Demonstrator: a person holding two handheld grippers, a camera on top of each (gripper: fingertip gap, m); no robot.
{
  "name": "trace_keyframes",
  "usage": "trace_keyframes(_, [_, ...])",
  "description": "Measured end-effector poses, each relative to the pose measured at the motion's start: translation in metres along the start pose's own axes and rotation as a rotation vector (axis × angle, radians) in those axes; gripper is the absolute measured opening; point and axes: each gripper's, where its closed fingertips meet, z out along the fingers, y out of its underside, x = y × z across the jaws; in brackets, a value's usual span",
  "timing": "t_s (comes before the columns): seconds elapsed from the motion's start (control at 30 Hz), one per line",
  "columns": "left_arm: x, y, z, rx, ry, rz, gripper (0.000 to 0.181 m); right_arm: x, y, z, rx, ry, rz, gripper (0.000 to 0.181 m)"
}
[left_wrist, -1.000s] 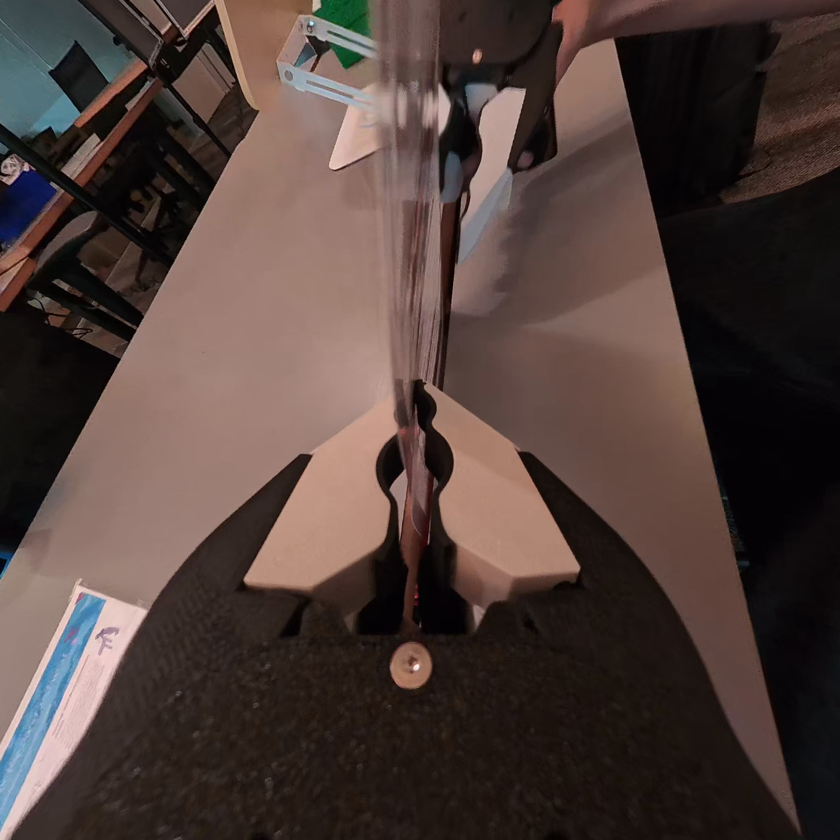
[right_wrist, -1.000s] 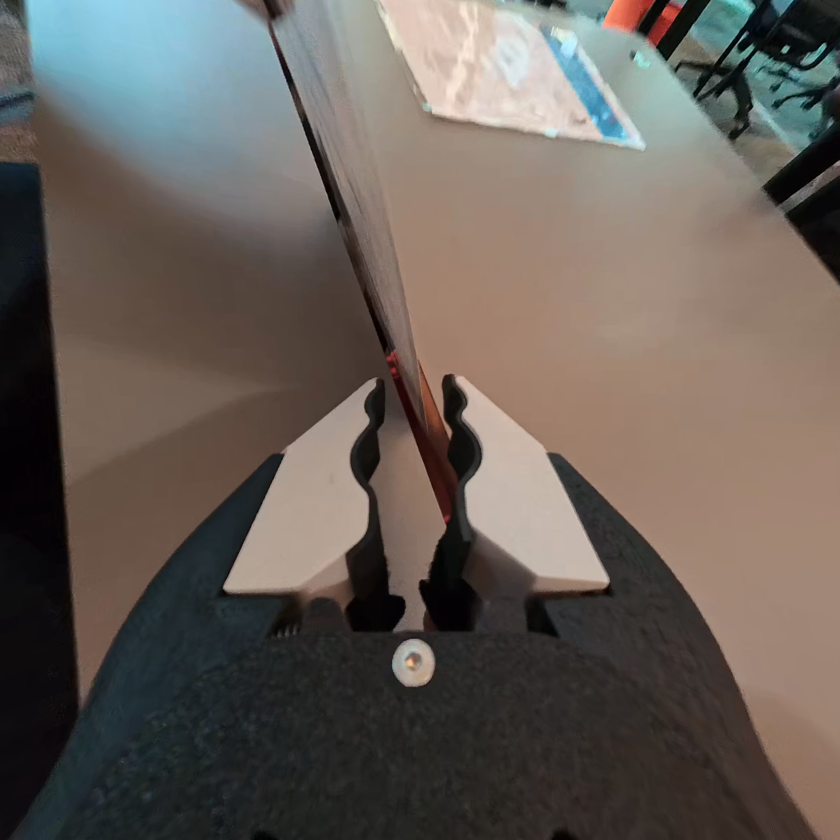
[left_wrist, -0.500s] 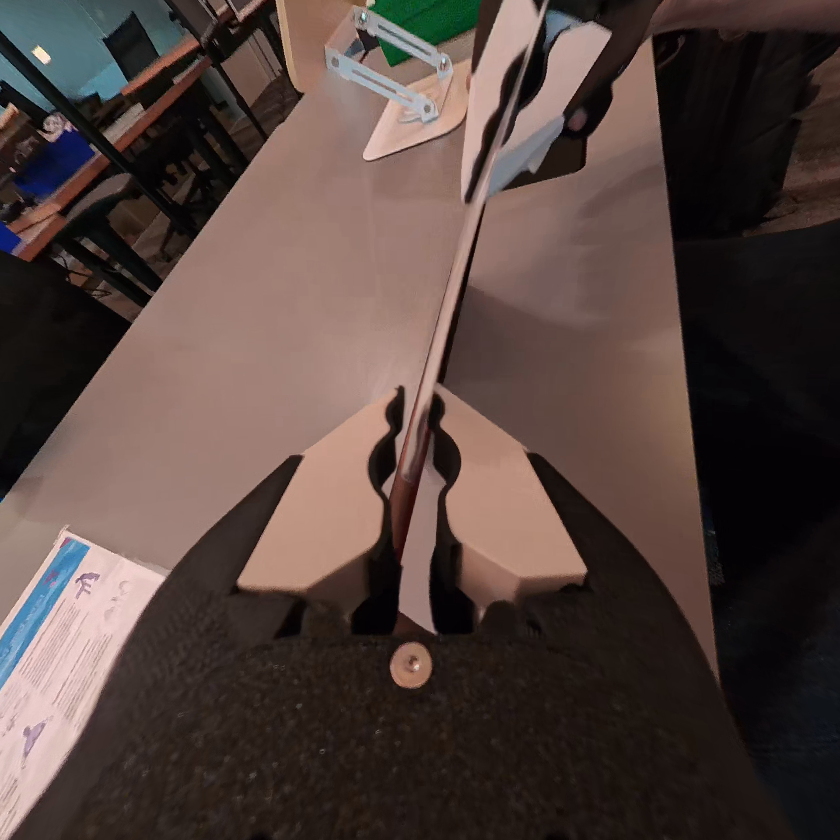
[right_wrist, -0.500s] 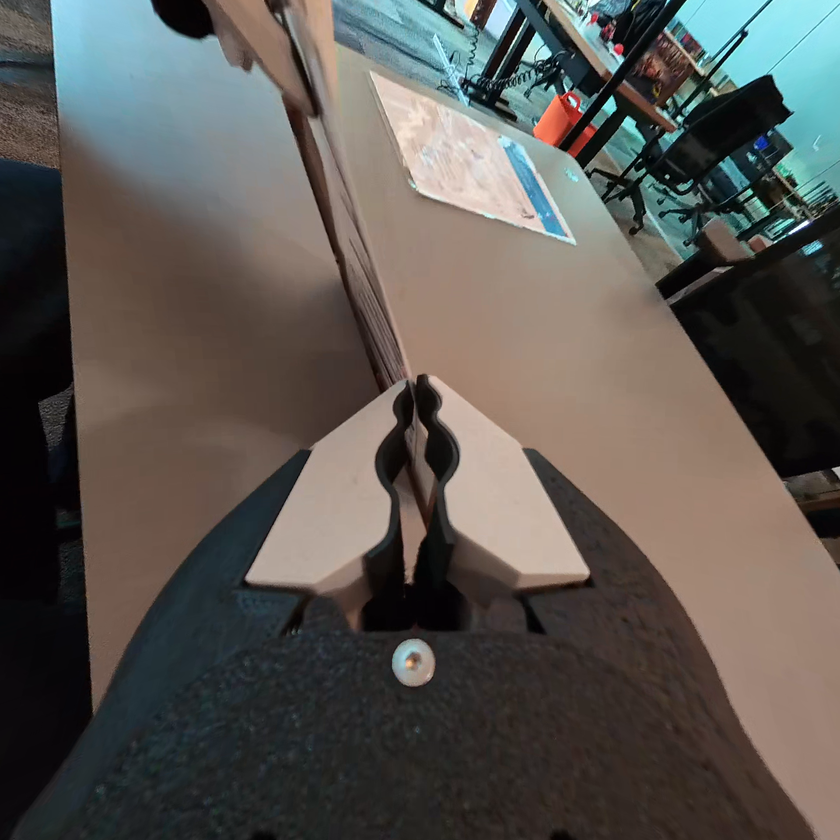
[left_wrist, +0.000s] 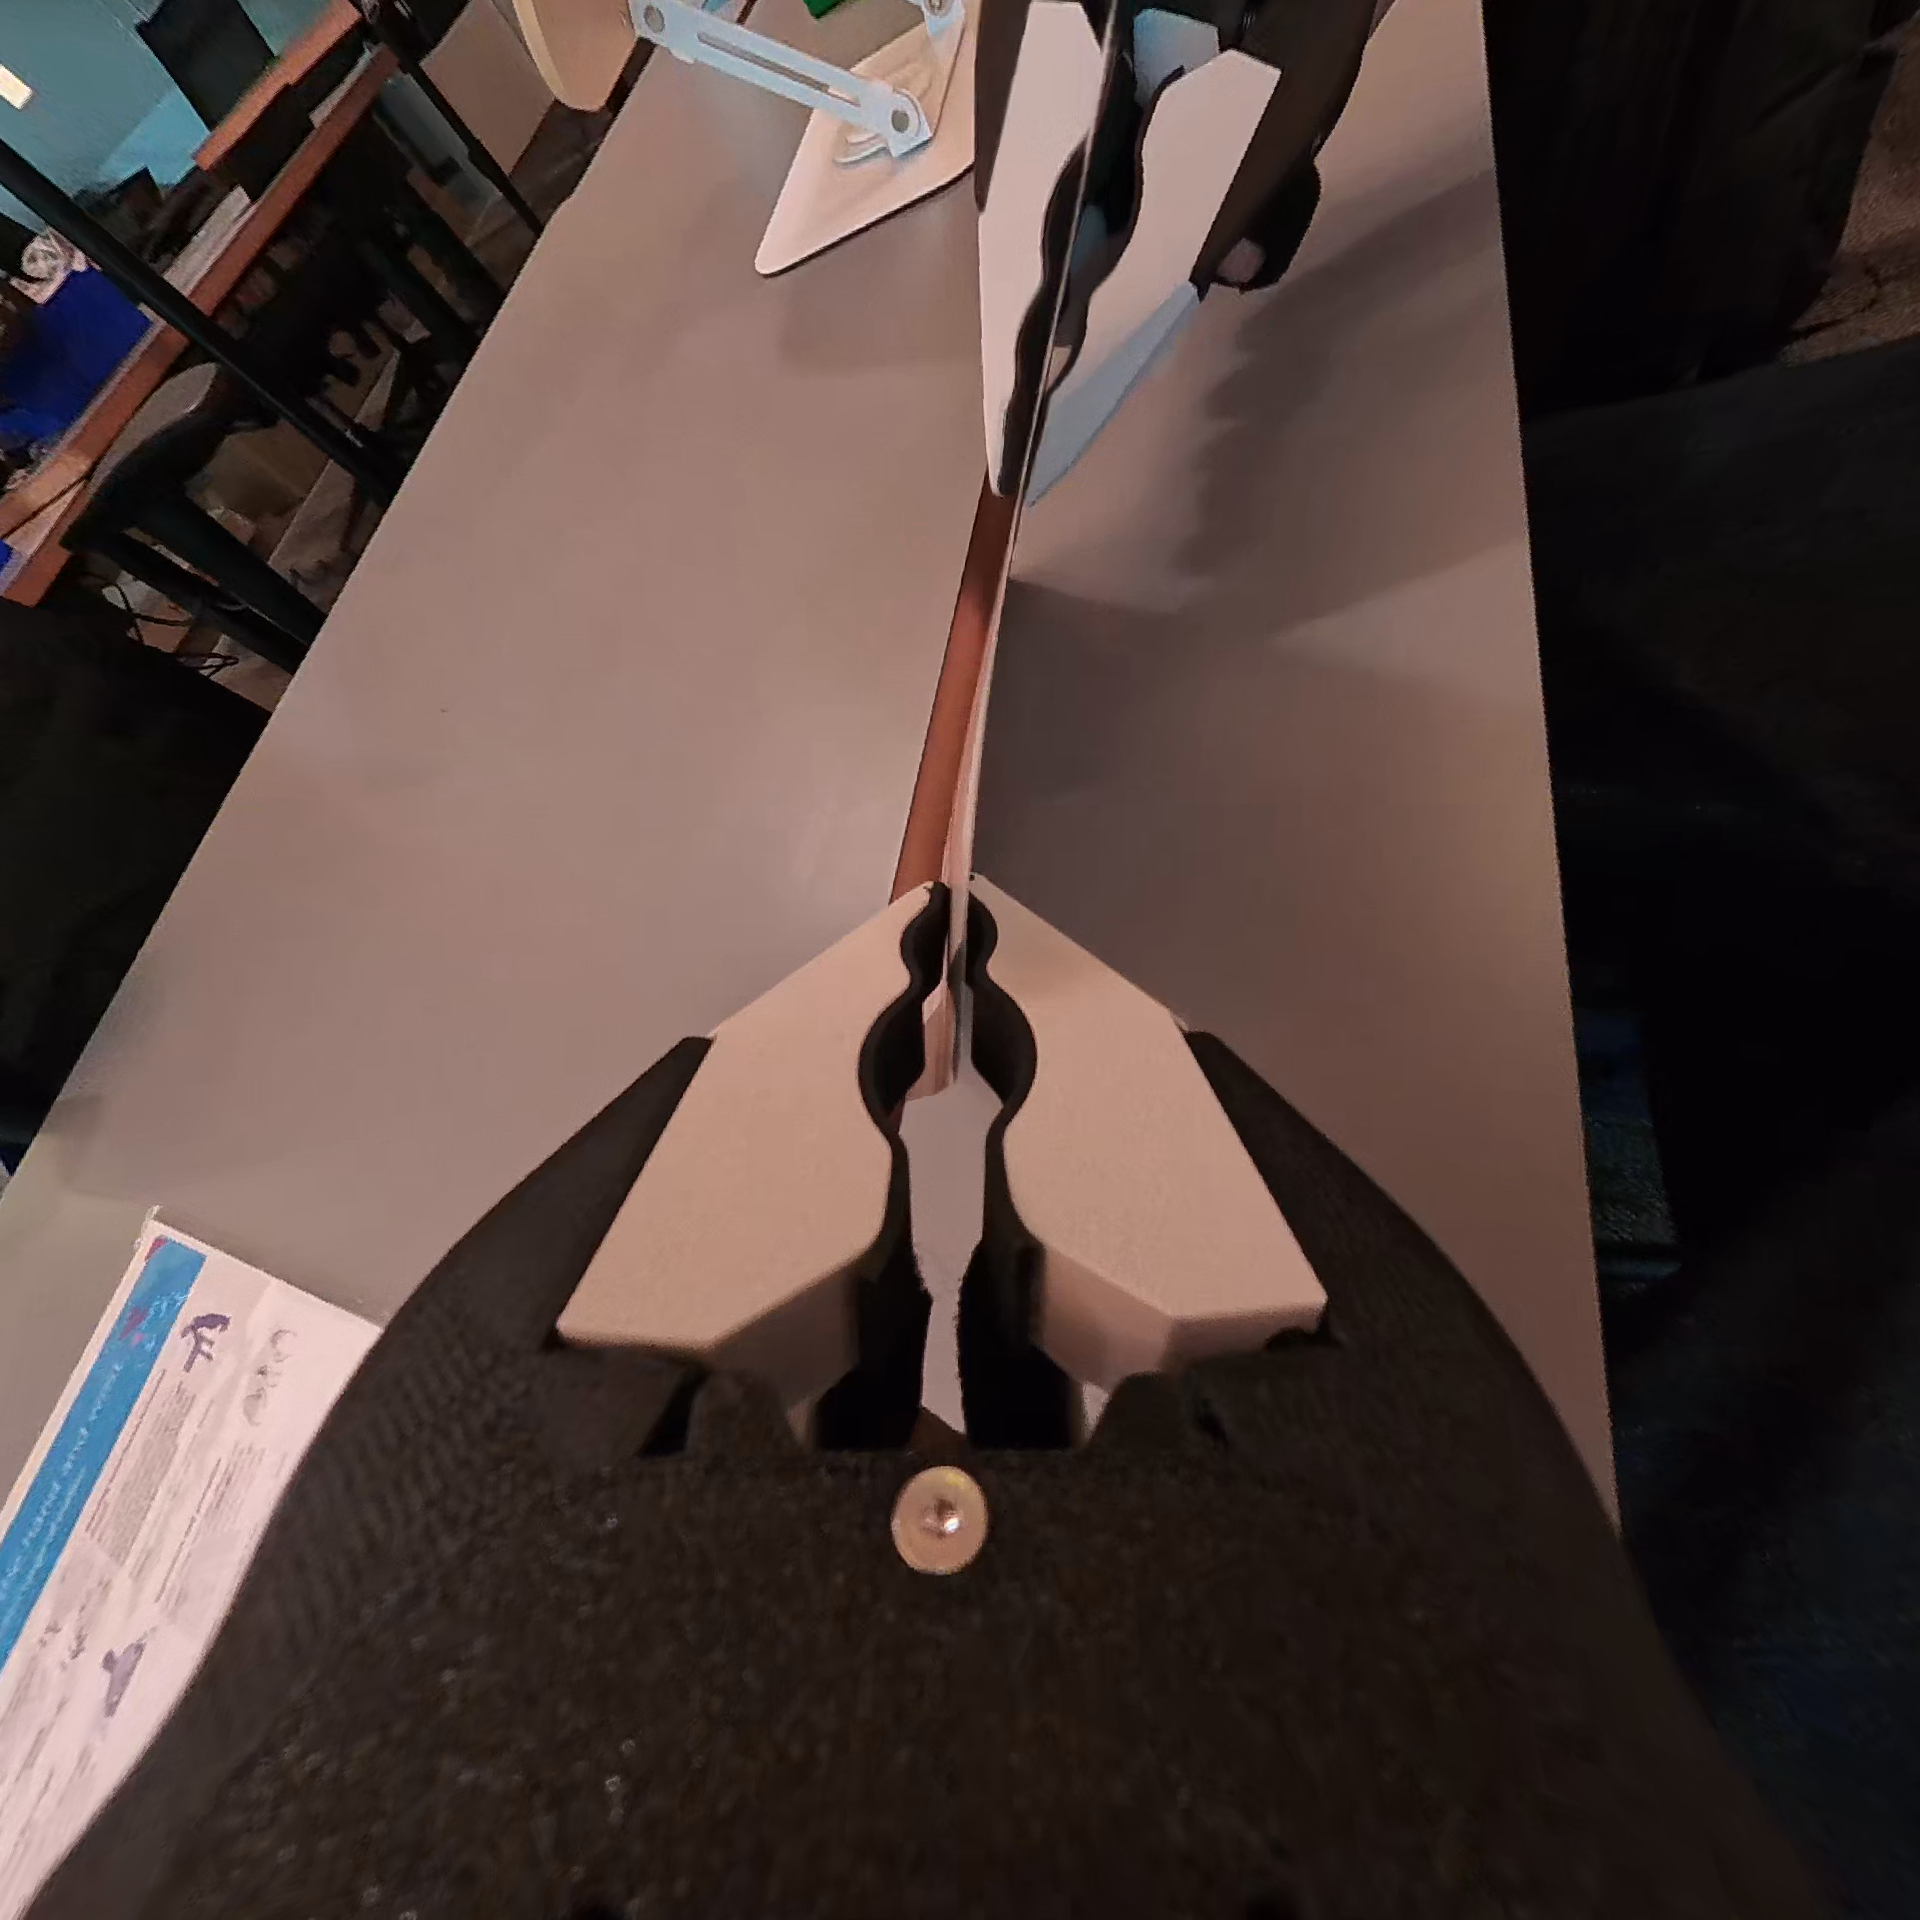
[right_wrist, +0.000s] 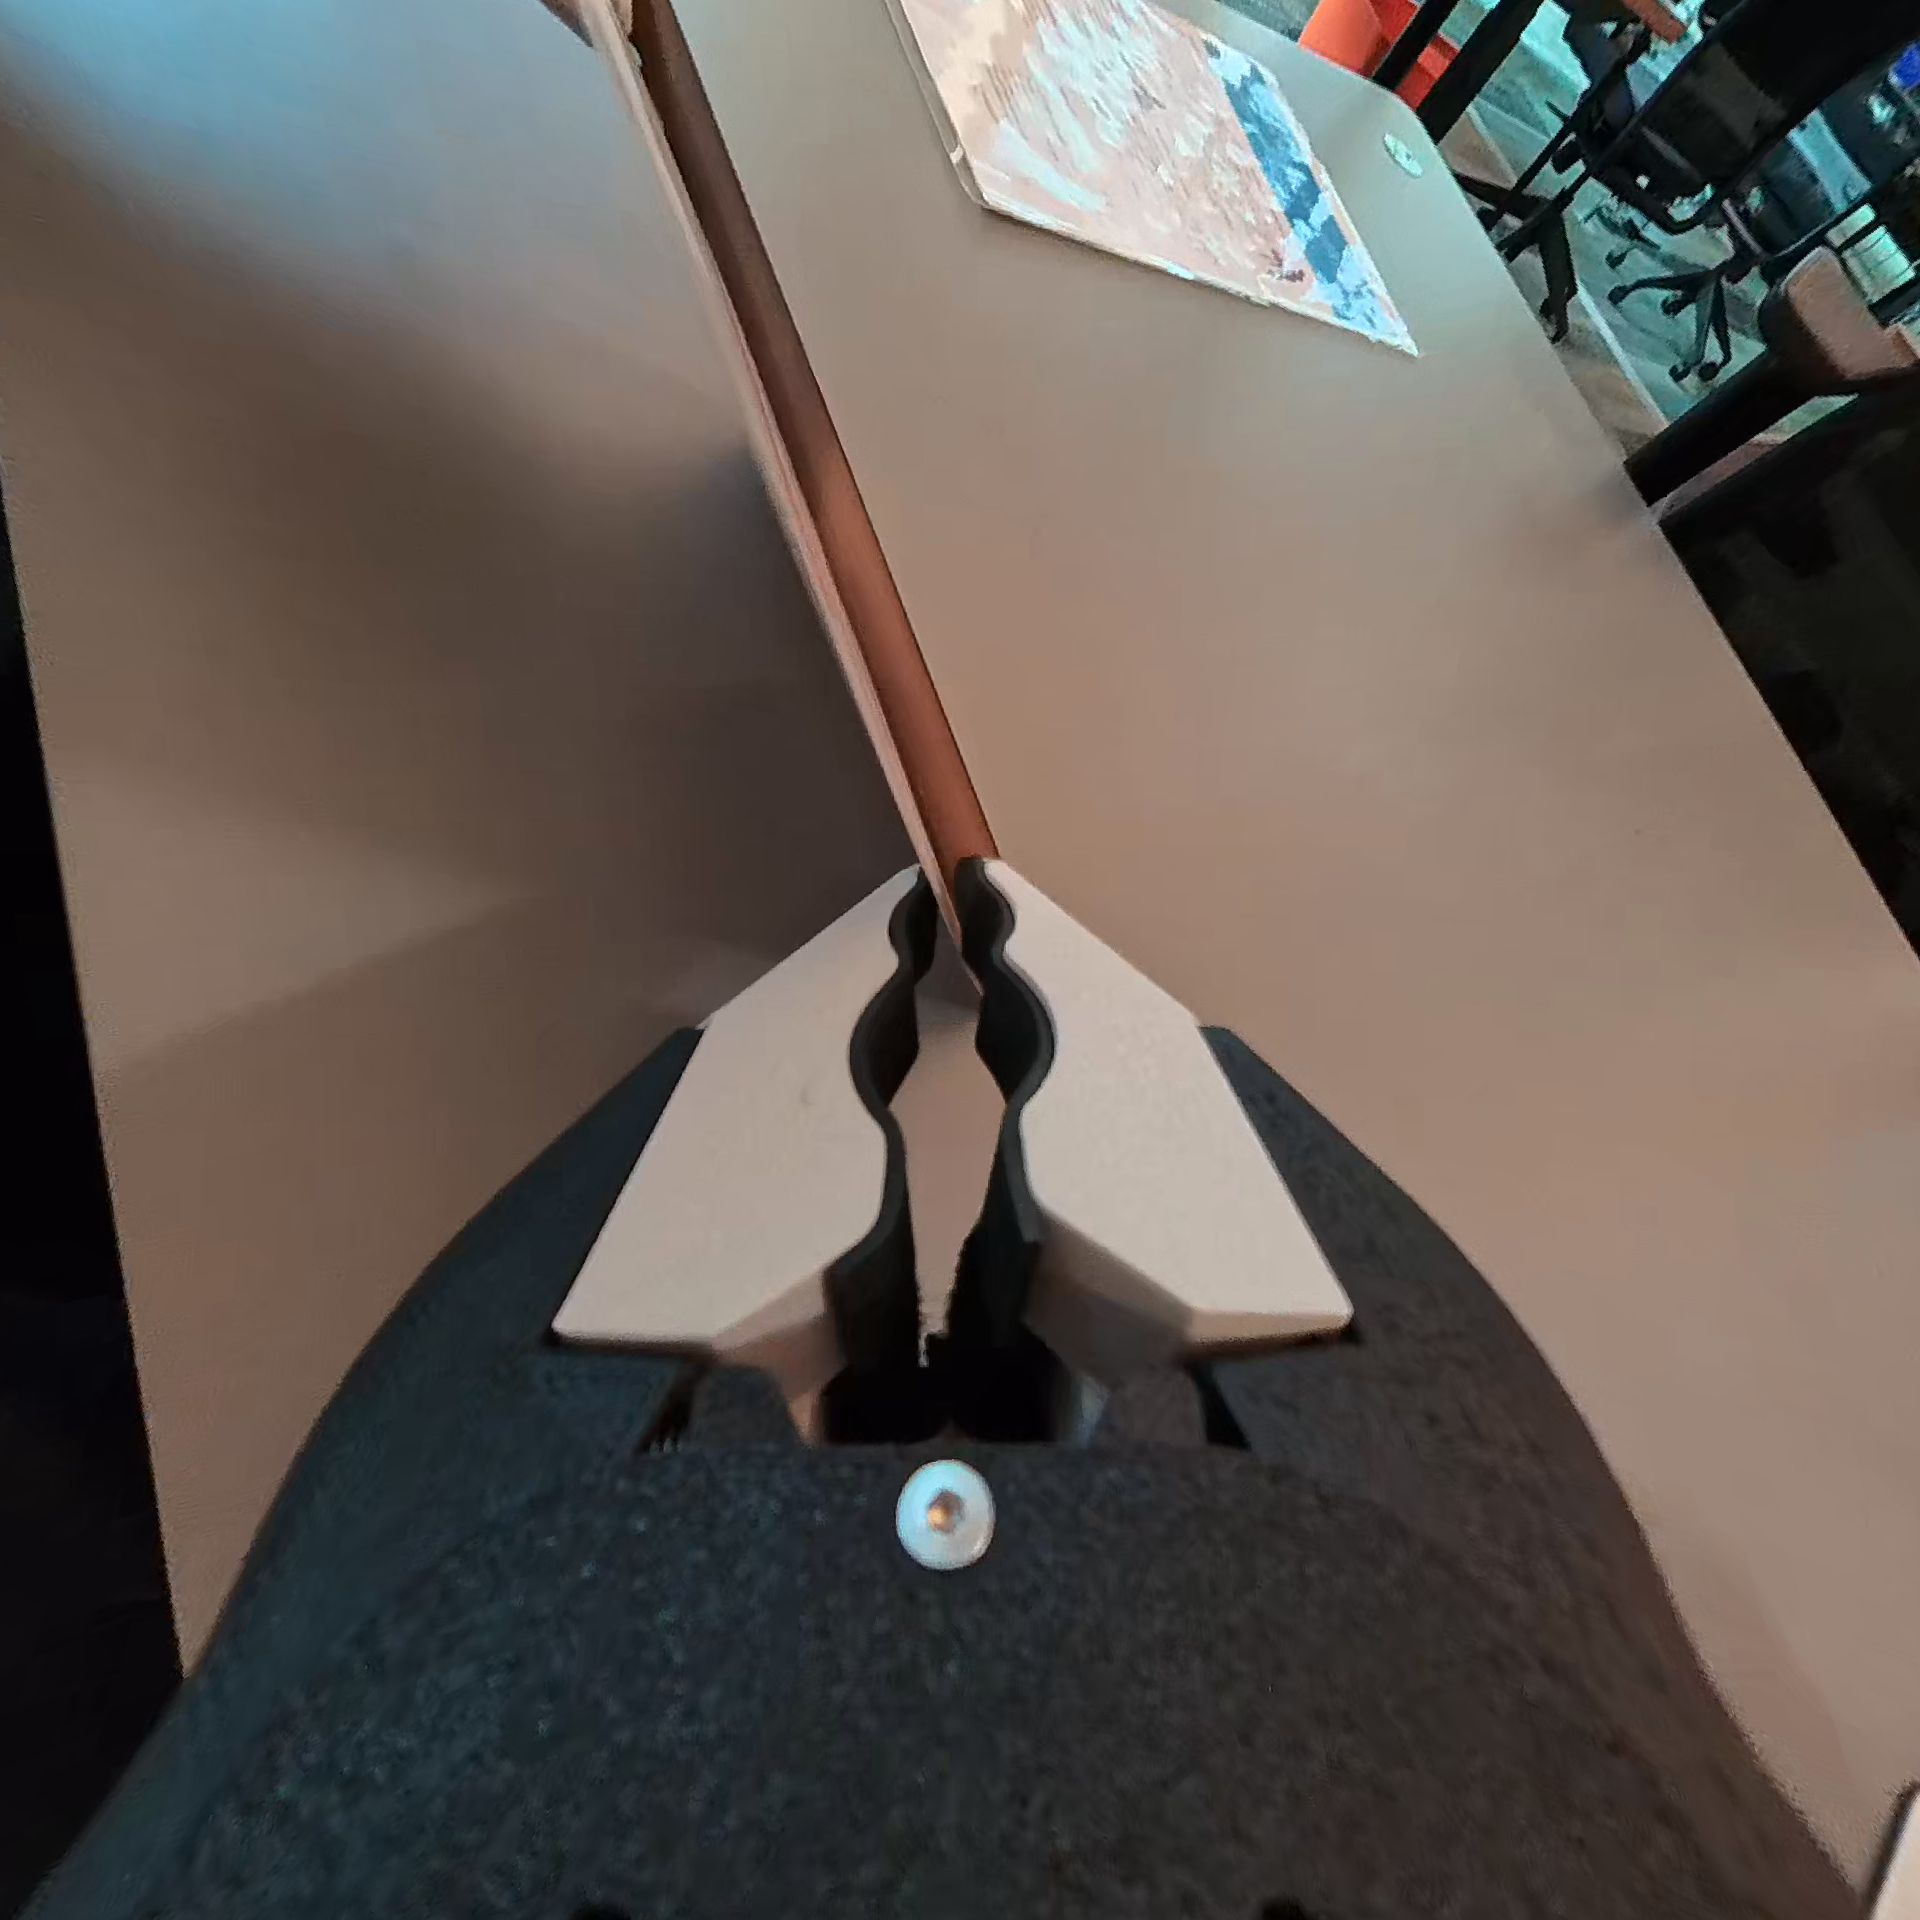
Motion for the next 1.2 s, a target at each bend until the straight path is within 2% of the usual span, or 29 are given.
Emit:
trace_keyframes(0.13, [-0.001,0.002,0.003,-0.032,0.000,0.000,0.000,0.003,0.004,-0.002,-0.010,0.013,0.011,0.006])
trace_keyframes(0.47, [-0.002,0.026,0.021,-0.130,-0.026,0.042,0.000,0.001,0.002,-0.010,0.015,0.019,0.036,0.007])
trace_keyframes(0.73, [-0.003,0.032,0.023,-0.087,-0.042,0.059,0.000,-0.006,-0.013,-0.017,0.061,0.026,-0.022,0.001])
trace_keyframes(1.1, [-0.007,0.044,0.028,-0.138,-0.059,0.022,0.001,-0.010,-0.016,-0.016,0.048,0.023,-0.045,0.001])
trace_keyframes(1.17, [-0.008,0.051,0.028,-0.197,-0.048,-0.055,0.007,-0.007,-0.013,-0.016,0.031,0.041,-0.032,0.003])
trace_keyframes(1.2, [-0.008,0.055,0.027,-0.218,-0.042,-0.080,0.017,-0.006,-0.012,-0.016,0.027,0.041,-0.023,0.003])
